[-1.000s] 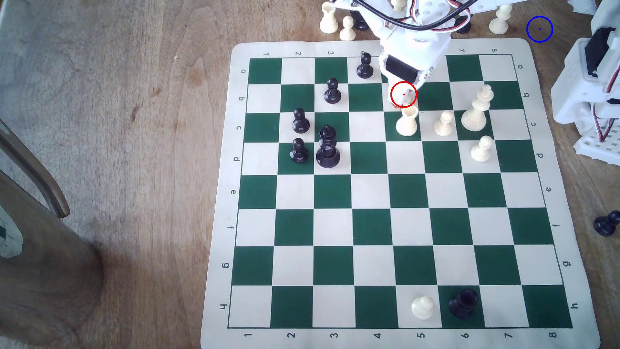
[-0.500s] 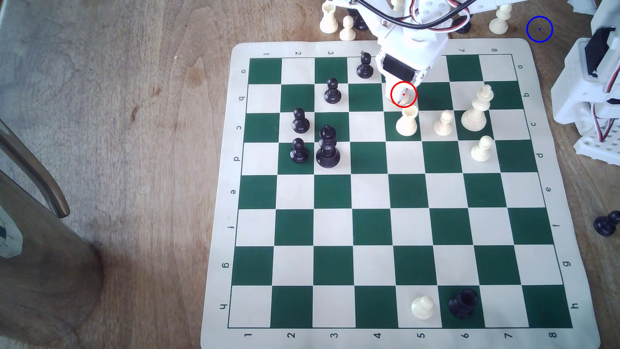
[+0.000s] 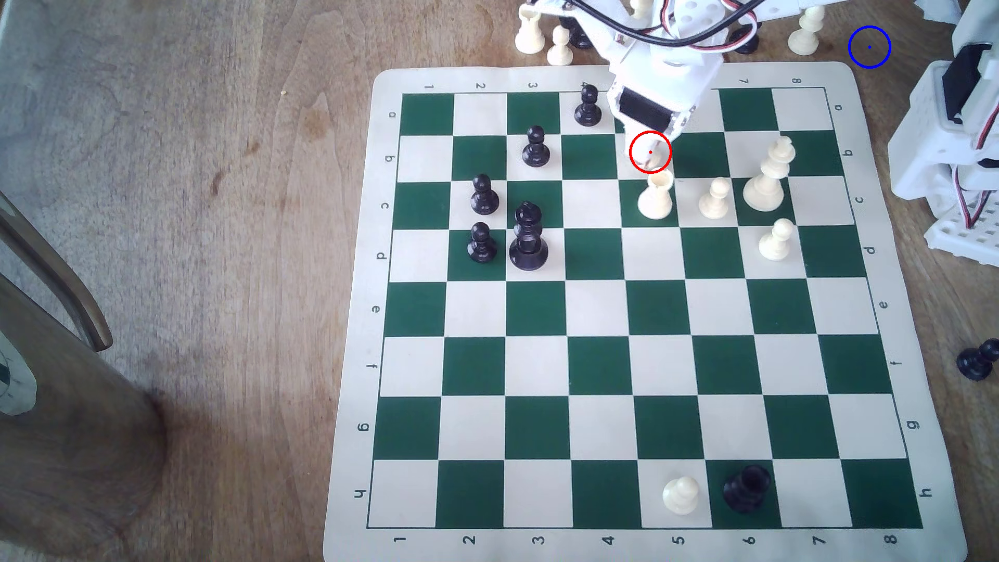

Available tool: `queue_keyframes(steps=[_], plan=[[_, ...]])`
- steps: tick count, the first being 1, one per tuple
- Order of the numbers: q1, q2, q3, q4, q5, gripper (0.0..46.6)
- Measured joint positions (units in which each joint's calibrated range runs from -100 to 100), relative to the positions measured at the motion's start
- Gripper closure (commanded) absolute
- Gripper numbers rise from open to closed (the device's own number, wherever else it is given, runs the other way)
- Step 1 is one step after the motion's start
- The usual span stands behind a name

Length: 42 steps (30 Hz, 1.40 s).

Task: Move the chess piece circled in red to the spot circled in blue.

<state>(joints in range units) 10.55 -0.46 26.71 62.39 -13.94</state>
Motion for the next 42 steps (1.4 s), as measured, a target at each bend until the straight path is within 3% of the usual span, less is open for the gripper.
queue_keyframes(steps=[8, 13, 15, 19, 29, 39, 42], plan=[[4.35, -9.72, -4.97, 10.12, 0.78, 46.4], [11.65, -17.34, -4.43, 14.9, 2.34, 46.4], [17.26, -21.28, -2.71, 15.86, 2.98, 46.4], [23.3, -25.81, 1.63, 17.69, 4.15, 46.4], [34.07, -36.03, 13.38, 17.13, 8.21, 46.4], [40.86, -43.49, 21.69, 16.89, 12.11, 46.4], [45.72, -44.74, 25.49, 15.46, 13.63, 46.4]])
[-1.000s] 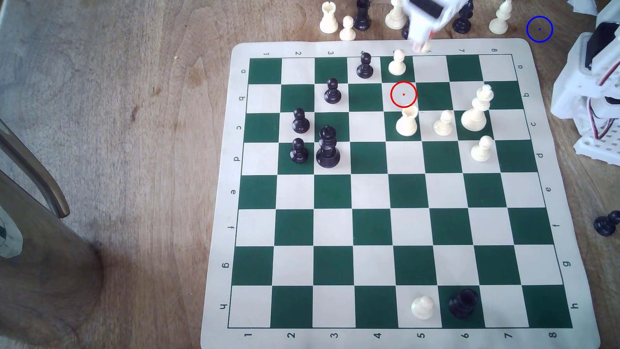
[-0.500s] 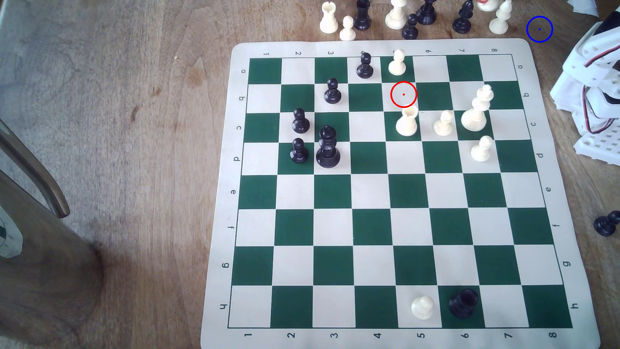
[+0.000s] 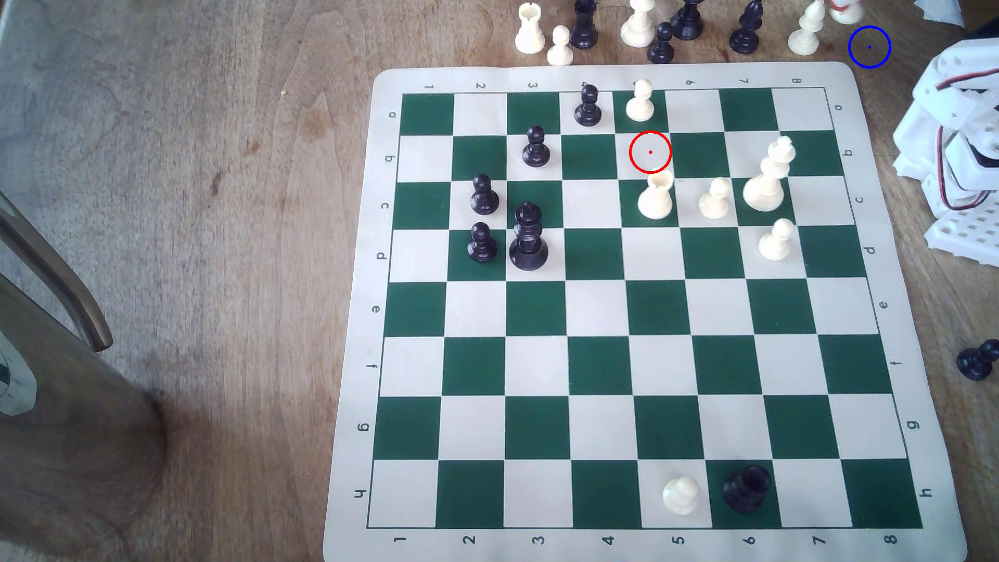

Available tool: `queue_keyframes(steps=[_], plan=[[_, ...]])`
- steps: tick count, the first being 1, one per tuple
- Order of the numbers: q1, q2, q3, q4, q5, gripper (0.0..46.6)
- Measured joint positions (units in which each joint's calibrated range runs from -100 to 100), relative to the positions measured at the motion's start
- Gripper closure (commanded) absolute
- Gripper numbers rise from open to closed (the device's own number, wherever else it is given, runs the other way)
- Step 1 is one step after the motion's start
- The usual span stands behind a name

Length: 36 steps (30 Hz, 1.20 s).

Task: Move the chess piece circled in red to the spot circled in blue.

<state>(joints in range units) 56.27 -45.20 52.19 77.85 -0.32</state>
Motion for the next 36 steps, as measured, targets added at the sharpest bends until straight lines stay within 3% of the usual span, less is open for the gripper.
queue_keyframes(steps=[7, 16, 36], plan=[[7.15, -2.51, 9.94, -6.53, 1.86, 46.4], [9.96, -0.42, 12.38, -10.68, 1.76, 46.4], [8.85, 7.29, 13.65, -18.73, 1.47, 46.4]])
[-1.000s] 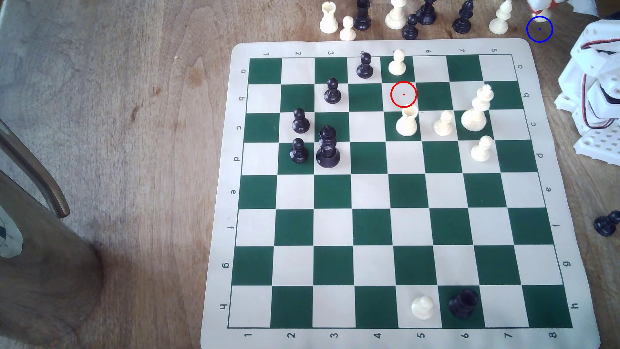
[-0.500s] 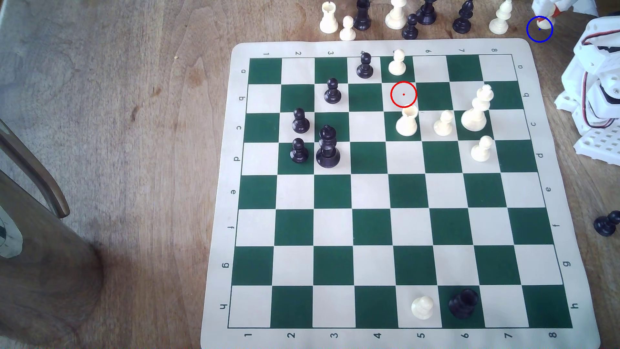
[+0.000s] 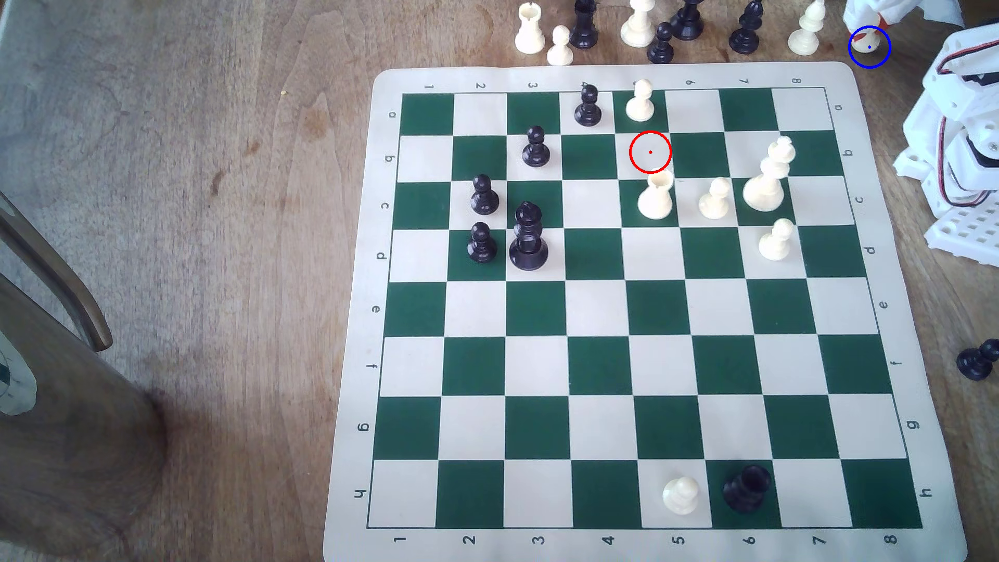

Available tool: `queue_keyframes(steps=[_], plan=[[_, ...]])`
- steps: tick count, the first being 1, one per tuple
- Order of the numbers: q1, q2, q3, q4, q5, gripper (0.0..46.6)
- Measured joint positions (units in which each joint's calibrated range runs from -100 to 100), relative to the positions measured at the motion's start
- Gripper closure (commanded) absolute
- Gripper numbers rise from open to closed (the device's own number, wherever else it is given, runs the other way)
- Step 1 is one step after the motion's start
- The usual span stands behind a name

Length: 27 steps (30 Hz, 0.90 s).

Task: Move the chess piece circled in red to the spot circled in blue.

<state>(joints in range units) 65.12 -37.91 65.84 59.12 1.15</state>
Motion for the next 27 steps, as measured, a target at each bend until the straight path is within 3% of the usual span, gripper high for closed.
queue_keyframes(steps=[9, 21, 27], plan=[[-0.59, 0.67, 0.0, 0.32, 0.24, 46.0], [-0.59, 0.67, 1.17, 0.32, 0.83, 29.6], [0.29, -2.18, 3.62, -2.63, 1.03, 28.6]])
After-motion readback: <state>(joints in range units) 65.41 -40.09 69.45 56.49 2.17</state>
